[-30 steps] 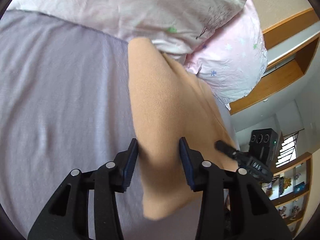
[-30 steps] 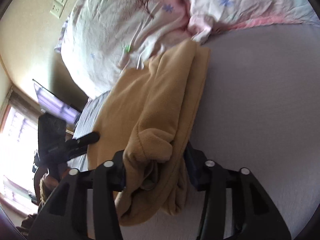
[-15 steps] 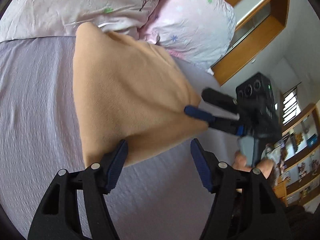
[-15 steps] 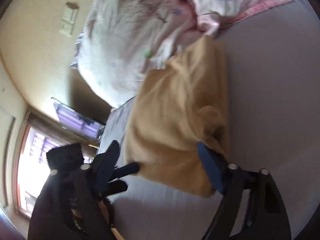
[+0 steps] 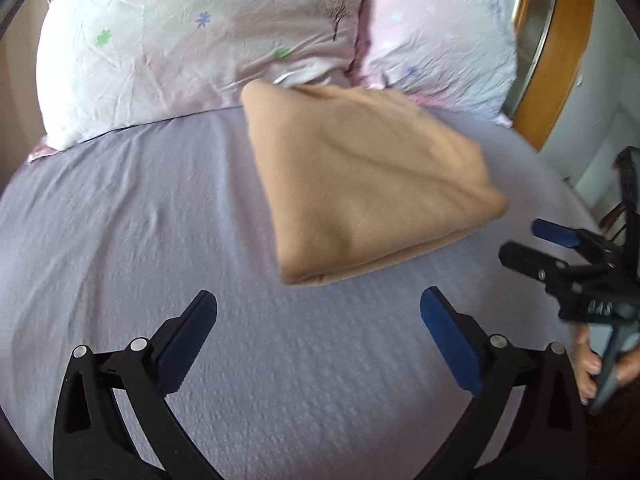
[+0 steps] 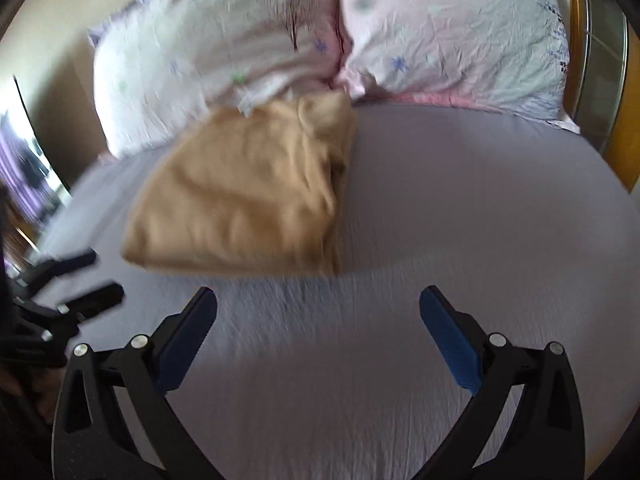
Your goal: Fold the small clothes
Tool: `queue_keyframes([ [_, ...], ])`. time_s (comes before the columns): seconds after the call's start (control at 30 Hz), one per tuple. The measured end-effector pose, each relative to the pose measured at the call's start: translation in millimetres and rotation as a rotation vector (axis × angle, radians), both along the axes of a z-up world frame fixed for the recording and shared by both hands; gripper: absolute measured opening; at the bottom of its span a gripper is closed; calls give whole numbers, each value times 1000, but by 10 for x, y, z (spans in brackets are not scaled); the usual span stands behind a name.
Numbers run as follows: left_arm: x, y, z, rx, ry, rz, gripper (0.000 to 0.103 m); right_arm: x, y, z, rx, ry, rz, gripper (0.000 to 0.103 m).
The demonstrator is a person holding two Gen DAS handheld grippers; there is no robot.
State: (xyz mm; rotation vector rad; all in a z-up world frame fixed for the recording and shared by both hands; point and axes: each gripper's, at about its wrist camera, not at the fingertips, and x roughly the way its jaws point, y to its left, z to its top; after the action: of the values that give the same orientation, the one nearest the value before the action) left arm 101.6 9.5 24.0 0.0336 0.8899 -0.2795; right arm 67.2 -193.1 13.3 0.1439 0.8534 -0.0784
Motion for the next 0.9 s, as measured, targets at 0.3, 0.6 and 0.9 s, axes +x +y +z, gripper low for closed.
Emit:
queue_keyframes([
  [0.3, 11, 3, -222, 126, 65, 54, 102, 57, 259, -248, -36, 93, 48, 101],
  [0.6, -17, 16, -227, 122, 53, 58, 102, 85, 375, -227, -101, 110, 42, 101],
  [0.9, -9, 17, -226, 122, 53, 58, 102, 69, 356, -222, -102, 100, 38, 101],
])
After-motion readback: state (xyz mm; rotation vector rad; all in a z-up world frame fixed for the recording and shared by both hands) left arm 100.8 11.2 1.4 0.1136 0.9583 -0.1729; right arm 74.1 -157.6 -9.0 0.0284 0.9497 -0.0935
